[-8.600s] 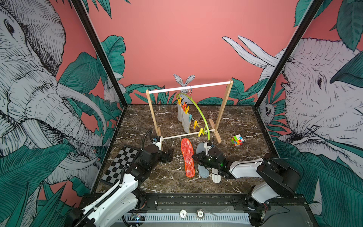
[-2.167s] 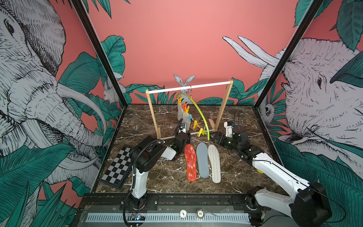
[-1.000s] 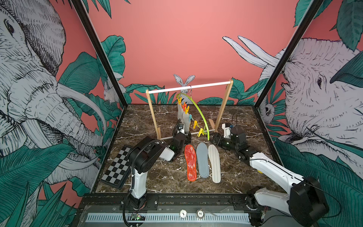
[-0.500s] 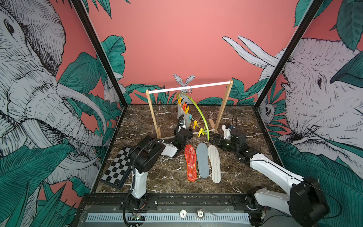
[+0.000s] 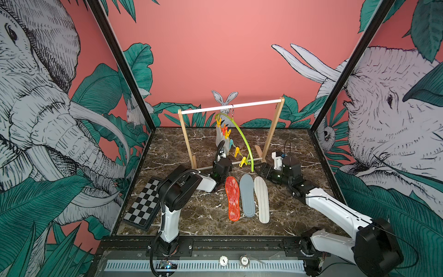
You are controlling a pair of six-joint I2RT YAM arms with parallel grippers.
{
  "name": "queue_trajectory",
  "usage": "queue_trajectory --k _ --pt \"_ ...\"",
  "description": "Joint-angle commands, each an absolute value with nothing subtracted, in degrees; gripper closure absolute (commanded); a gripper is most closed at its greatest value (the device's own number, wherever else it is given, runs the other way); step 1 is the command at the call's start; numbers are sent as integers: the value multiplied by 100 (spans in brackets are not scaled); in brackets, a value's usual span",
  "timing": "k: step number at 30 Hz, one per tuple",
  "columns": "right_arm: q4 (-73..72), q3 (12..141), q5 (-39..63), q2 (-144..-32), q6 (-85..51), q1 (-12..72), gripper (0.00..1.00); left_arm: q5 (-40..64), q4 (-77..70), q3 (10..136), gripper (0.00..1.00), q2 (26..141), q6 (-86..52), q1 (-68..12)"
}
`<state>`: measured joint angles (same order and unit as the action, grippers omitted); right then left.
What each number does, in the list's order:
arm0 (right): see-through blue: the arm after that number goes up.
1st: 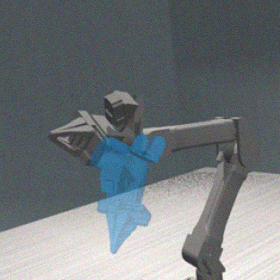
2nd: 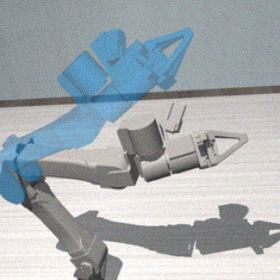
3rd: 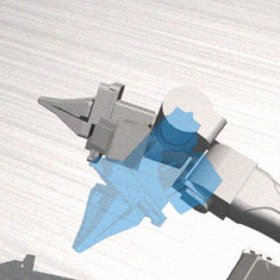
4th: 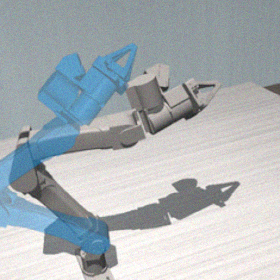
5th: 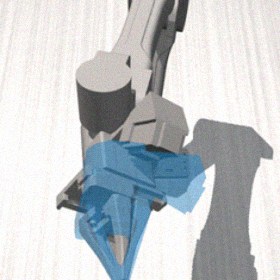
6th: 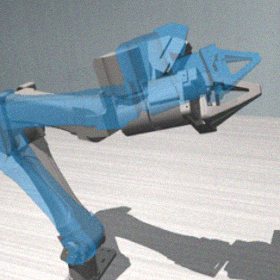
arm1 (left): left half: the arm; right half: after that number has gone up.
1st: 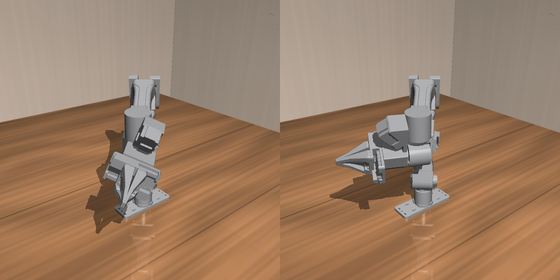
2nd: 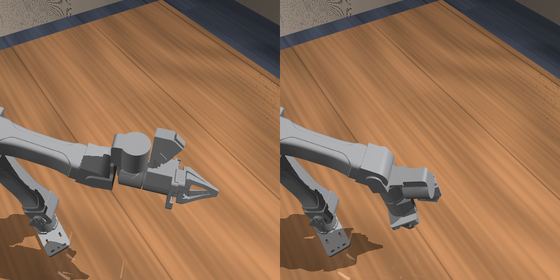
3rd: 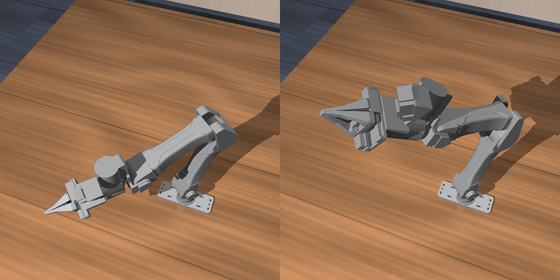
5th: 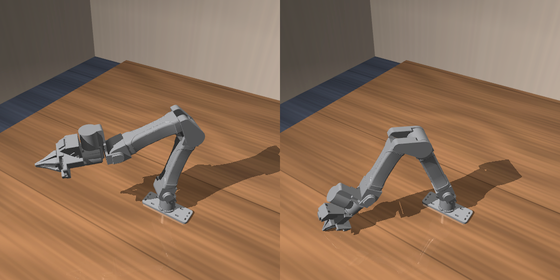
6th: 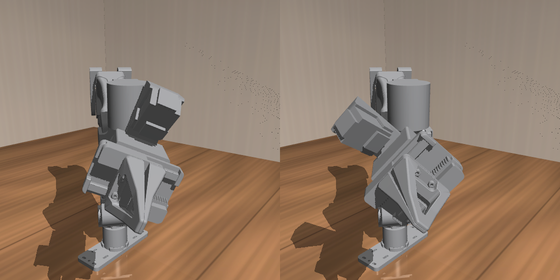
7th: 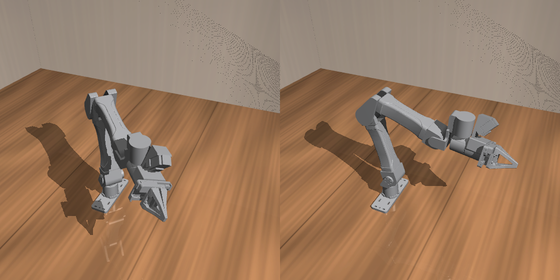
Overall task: Take the shoe insoles off the hanger
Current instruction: Remove the insole from the hanger.
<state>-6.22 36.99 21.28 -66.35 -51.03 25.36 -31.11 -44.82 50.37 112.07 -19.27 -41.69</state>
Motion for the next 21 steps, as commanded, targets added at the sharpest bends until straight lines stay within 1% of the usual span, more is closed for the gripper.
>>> queue_trajectory --k 1,13,18,21 --pt "-826 3736 2138 -6588 -5115 2512 16 -3123 -4700 4855 66 10947 -1812 -4184" --pt "-895 3797 2188 -6635 -5177 2505 16 -3011 -4845 4468 93 10542 -1613 -4071" --pt "-958 3762 2202 -6620 -5227 2507 16 -2970 -4818 4345 99 10330 -1508 -4052" --pt "-1049 3766 2231 -6637 -5314 2505 16 -3005 -4769 4248 100 10169 -1470 -4052"
